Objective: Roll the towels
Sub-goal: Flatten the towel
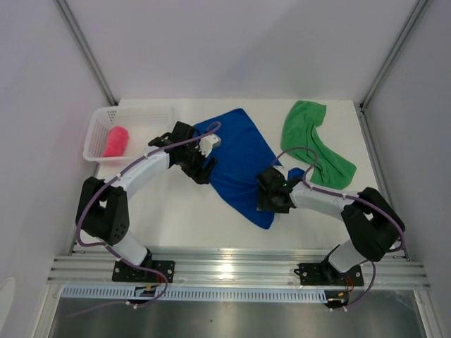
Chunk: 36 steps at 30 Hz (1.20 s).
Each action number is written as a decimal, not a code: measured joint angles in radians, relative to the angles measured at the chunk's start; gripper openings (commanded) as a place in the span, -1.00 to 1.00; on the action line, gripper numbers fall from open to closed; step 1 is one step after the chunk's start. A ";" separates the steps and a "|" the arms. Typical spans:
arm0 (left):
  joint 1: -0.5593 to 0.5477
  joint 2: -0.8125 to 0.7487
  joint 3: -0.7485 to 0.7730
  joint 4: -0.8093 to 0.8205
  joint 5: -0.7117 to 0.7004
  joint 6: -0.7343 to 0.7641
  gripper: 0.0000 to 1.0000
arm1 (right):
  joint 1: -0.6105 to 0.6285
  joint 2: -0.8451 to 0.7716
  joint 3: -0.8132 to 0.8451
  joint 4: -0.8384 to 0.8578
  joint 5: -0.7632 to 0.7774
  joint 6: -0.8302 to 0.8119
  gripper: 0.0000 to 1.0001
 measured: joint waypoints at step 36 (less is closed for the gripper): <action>-0.031 0.355 0.230 0.036 -0.309 0.541 0.44 | -0.596 -0.609 -0.095 -0.333 -0.313 -0.117 -1.00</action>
